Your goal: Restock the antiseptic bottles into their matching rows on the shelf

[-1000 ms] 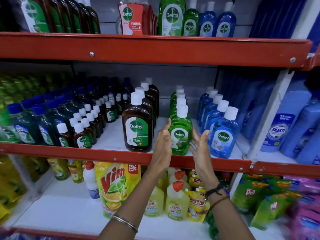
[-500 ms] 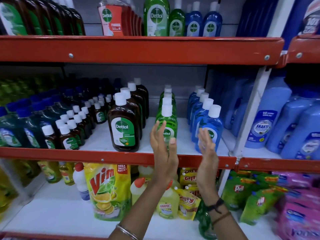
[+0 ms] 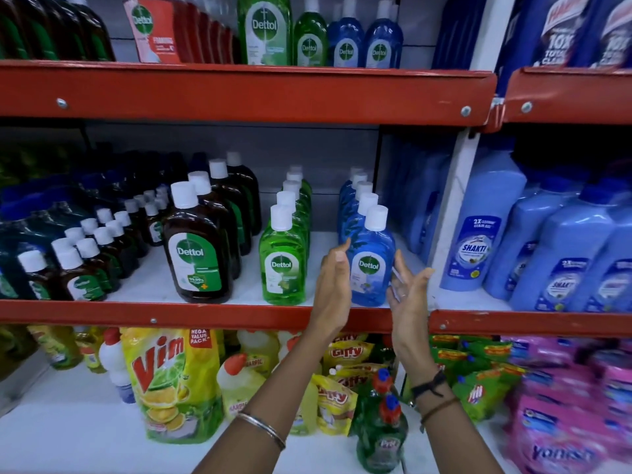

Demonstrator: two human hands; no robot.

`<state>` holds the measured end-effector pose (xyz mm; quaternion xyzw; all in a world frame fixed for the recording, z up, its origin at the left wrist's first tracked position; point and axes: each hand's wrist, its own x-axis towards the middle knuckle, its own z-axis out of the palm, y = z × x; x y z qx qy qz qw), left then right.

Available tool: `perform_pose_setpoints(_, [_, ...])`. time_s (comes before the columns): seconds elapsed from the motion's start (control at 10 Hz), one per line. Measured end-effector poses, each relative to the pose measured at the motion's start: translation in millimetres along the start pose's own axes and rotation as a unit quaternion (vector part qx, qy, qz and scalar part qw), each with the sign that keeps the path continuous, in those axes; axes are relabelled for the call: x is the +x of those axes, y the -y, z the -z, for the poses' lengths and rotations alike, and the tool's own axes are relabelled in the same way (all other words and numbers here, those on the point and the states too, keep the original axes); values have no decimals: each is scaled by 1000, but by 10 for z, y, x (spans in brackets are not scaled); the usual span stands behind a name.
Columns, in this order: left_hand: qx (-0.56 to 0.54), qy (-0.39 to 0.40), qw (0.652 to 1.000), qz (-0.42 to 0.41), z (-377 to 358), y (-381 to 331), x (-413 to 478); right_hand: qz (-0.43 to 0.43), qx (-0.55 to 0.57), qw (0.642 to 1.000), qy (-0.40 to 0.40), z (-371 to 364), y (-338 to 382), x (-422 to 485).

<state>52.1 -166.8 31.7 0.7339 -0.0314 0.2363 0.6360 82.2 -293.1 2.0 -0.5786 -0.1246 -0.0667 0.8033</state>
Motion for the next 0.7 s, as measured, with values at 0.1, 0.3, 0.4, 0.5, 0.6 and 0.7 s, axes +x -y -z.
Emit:
perform_pose_setpoints(0.1, [-1,-3,1000,-14,19,39,0,-29,-14,999,-18,11,63,105])
perform_pose_setpoints(0.3, [13,-12,1000,-26,14,28,-38,-41,26,999,22,61,111,104])
perform_pose_setpoints(0.4, [13,-5,1000,-26,14,-2,-44,-42,29,998,22,38,121,116])
perform_pose_setpoints(0.5, [28,-5,999,-30,11,-56,-68,-19,31,999,34,38,77,89])
perform_pose_setpoints(0.6, [44,-5,999,-28,14,-87,-83,-28,33,999,17,5,124,116])
perform_pose_setpoints(0.7, [39,-21,998,-49,34,-116,-131,-11,38,999,-27,-16,134,62])
